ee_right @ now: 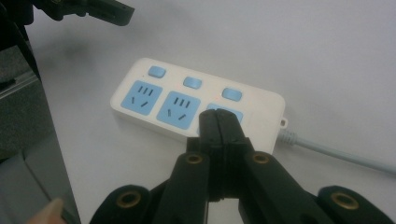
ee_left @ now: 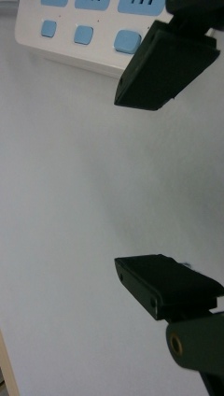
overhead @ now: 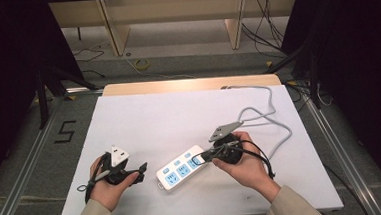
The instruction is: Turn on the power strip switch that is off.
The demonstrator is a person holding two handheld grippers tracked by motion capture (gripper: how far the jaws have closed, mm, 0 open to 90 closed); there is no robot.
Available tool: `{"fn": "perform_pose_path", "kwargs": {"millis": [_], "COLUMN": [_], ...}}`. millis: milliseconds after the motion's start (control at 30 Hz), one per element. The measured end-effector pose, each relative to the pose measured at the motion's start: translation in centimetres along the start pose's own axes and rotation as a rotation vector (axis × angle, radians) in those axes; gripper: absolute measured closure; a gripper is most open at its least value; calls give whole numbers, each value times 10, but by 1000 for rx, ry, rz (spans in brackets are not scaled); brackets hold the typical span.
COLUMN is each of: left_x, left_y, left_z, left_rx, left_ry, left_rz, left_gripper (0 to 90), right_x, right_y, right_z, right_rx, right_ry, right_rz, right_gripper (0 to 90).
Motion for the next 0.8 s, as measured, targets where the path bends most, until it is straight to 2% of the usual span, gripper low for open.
{"fn": "perform_pose_path", "kwargs": {"millis": [800], "left_x": [0], "left_y": [1], "left_z": [0], "left_rx": [0], "left_ry": [4], "left_rz": [-1], "left_gripper": [181], "right_x": [-11], "right_y": [-7], "right_z": [-11], "right_rx": [-19], "right_ry": [-18], "right_rz": [21], "right_gripper": [900]}}
Point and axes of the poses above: each handheld gripper's, and its own axes: z roughly backward along the jaws, x roughly out of its underside, y roughly to its right, the point moved 3 cm from there along -z, roughly forward along the jaws, and after that the axes turned 6 degrees about x, right-handed, at the moved point
